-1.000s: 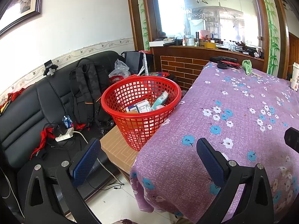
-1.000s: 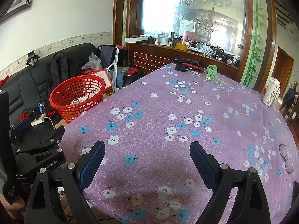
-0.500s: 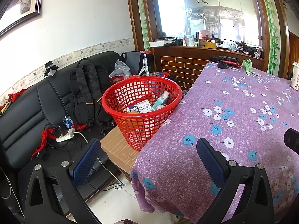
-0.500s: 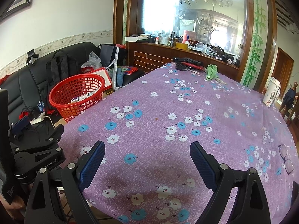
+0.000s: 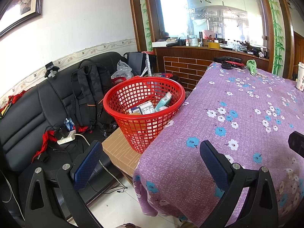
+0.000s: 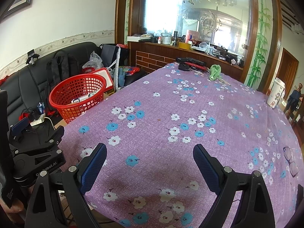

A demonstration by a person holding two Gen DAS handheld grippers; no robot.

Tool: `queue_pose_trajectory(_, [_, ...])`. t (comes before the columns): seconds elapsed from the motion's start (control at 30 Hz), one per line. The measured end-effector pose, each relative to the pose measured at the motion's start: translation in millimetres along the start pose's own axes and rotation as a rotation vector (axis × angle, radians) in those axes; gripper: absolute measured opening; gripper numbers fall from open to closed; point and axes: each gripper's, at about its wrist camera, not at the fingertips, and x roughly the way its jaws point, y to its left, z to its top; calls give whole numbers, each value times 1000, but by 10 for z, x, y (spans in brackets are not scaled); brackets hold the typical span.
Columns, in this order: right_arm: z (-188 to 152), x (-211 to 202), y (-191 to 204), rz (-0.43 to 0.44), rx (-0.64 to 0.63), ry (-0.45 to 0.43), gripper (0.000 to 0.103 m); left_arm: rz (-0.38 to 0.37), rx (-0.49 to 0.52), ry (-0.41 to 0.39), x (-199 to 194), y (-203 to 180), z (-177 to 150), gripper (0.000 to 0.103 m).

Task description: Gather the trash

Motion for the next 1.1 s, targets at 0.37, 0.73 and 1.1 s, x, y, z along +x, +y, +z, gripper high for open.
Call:
queue_pose_trajectory(0.37, [10,47,-150,-6,42,7,95,-10,14,-6,-9,-38,22,102])
queue_pose_trajectory(0.73, [-225,124,-1747,-322,327,81,100,-325,233,61,14,-1172,357,102])
queue_pose_trajectory(1.1, [-650,370,-2912,-458,515,245,101,-542,394,318,246,-2735,249,102])
